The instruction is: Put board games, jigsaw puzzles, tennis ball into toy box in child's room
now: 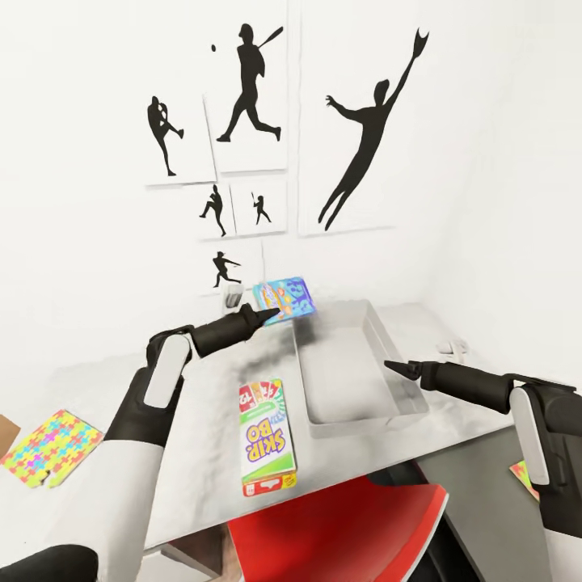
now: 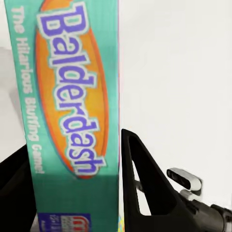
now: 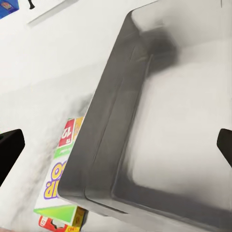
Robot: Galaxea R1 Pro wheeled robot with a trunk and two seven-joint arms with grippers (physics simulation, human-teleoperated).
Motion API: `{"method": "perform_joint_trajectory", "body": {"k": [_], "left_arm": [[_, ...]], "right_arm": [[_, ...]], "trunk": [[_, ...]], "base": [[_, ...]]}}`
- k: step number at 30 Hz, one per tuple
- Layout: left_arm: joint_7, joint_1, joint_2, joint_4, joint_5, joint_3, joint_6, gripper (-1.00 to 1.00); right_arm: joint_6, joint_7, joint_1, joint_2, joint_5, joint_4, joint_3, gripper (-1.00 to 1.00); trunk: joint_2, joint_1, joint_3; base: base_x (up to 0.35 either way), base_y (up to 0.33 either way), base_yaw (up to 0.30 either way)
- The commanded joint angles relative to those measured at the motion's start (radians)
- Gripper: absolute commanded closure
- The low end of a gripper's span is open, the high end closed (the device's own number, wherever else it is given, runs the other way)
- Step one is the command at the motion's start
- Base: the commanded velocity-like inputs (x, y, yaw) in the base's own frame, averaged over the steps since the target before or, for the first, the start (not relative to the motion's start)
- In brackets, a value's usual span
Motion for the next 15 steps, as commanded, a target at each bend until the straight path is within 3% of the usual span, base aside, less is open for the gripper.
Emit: {"method": "perform_joint_trajectory", "body": {"k": [1,3,4,8,15], "left_arm": [[0.063,-0.056,-0.011,0.025,0.044,0.0,0.017,1.0],[0.129,-0.109,-0.018,0.058,0.094,-0.001,0.025,1.0],[0.129,-0.109,-0.018,0.058,0.094,-0.001,0.025,1.0],[0.257,-0.205,-0.027,0.152,0.205,-0.005,0.031,1.0],[0.317,-0.255,-0.029,0.225,0.271,-0.005,0.028,1.0]], "right_arm": [[0.006,0.001,-0.001,-0.001,-0.003,0.0,-0.001,-1.0],[0.006,0.001,-0.001,-0.001,-0.003,0.0,-0.001,-1.0],[0.006,0.001,-0.001,-0.001,-0.003,0.0,-0.001,-1.0],[0.006,0.001,0.0,-0.001,-0.003,0.0,-0.001,-1.0],[0.006,-0.002,-0.001,0.005,-0.001,0.0,0.0,-1.0]], "trunk": [[-0.002,0.001,-0.002],[-0.002,0.001,-0.002],[-0.002,0.001,-0.002],[-0.002,0.001,-0.002],[-0.002,0.001,0.0]], "base": [[0.0,0.0,-0.013],[0.0,0.0,-0.01],[0.0,0.0,-0.009],[0.0,0.0,-0.005],[0.0,0.0,-0.116]]}}
